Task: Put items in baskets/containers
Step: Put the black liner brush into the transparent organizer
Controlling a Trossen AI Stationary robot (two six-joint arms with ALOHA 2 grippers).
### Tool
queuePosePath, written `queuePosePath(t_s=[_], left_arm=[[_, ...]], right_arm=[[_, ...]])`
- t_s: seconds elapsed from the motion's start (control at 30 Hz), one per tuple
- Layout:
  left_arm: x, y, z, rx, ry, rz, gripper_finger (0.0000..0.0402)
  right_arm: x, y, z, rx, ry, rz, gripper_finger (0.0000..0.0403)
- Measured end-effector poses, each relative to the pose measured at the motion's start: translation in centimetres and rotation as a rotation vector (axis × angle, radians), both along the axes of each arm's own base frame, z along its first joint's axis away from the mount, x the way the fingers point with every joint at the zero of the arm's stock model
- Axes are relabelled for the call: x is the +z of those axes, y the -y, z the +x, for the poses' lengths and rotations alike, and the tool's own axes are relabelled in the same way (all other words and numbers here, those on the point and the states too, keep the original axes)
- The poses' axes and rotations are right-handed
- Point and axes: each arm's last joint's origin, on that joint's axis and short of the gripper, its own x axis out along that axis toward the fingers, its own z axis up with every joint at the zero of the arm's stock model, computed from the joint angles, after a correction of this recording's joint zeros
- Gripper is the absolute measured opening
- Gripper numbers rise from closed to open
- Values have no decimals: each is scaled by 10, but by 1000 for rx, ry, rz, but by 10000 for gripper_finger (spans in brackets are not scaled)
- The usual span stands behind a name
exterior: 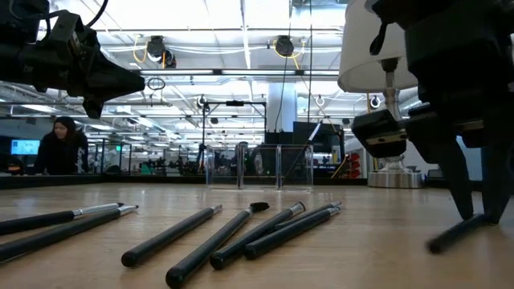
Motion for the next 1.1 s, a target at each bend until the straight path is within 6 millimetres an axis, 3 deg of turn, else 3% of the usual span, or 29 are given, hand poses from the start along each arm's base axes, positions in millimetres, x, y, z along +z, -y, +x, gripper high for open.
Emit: queuePosePath(t_s=[0.1,0.3,0.67,1.1], left_arm=[[0,0,0,0,0,0,65],[-1,0,0,-8,-9,-23,65],[-3,0,0,-8,-20,-26,65],[-3,0,0,-7,-21,-31,65]], right_arm=[[-8,0,-1,15,-39,-4,9],[-20,1,0,15,-72,-6,4],[27,-3,5,-9,33,-83,1],[60,-21,16,48,77,-218,3]])
